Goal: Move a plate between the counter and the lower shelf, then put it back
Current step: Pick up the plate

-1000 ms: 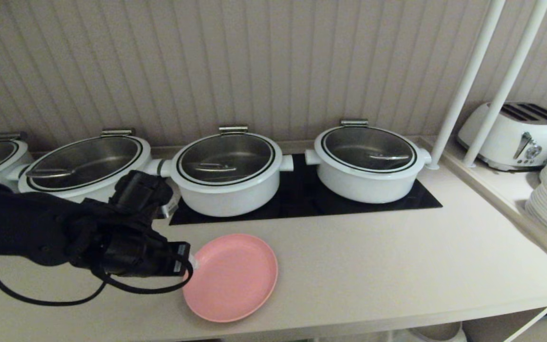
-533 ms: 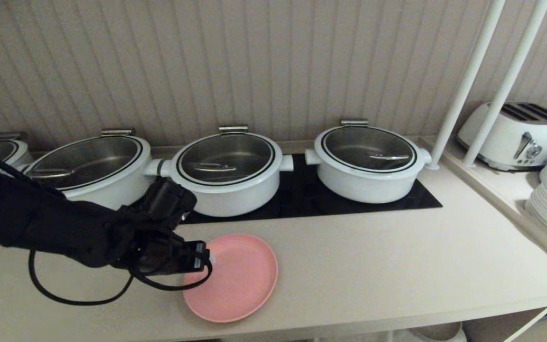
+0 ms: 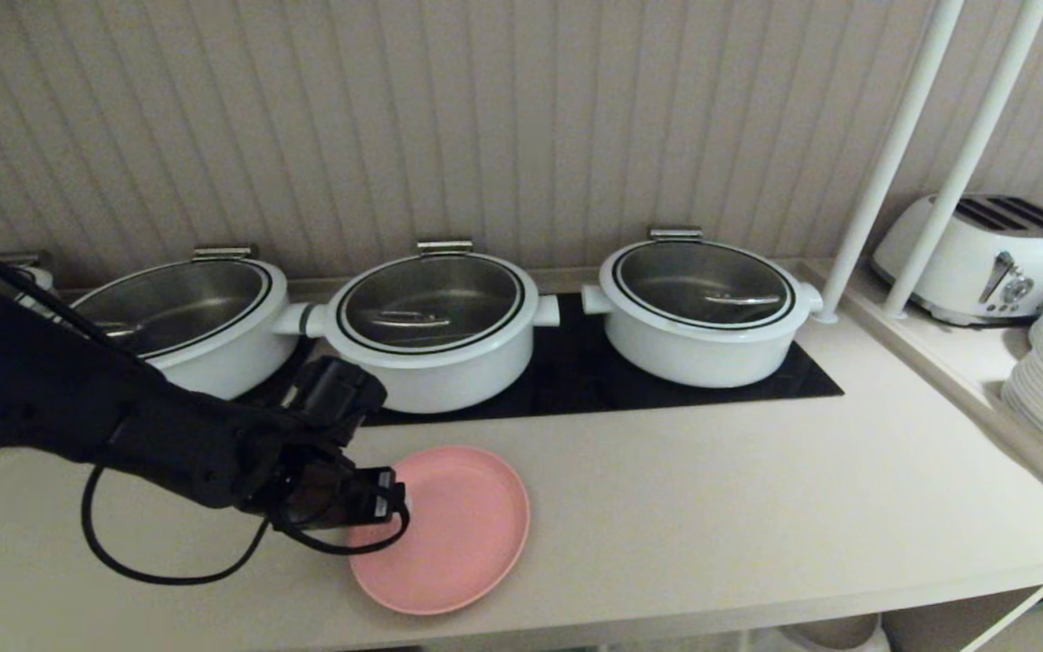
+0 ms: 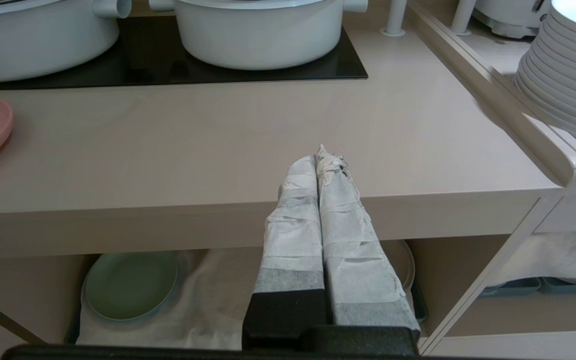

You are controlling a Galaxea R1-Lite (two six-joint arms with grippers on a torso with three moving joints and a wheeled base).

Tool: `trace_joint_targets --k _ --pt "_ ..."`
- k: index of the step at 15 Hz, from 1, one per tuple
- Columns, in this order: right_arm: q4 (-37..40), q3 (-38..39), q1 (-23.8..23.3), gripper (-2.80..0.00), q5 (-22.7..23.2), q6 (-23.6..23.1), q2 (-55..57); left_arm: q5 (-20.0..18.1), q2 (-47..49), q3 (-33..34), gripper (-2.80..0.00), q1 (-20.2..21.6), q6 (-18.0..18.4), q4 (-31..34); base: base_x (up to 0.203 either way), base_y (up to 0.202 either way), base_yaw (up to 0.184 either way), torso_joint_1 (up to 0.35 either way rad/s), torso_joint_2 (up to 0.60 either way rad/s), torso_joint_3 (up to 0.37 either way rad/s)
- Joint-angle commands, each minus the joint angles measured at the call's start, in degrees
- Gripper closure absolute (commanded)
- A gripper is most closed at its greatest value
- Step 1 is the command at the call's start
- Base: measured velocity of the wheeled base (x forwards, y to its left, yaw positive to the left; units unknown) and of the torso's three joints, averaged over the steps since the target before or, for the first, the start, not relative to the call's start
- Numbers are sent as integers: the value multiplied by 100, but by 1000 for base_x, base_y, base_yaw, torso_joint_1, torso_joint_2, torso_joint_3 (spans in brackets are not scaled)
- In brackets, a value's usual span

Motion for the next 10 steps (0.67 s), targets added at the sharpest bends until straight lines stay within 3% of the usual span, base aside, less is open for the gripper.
trace_joint_targets --k 1,10 --pt "-3 0 10 0 4 -1 7 52 182 -6 -280 9 -18 -120 0 0 0 0 0 0" --pt "-3 0 2 0 4 -1 7 34 506 -176 -280 9 -22 -120 0 0 0 0 0 0"
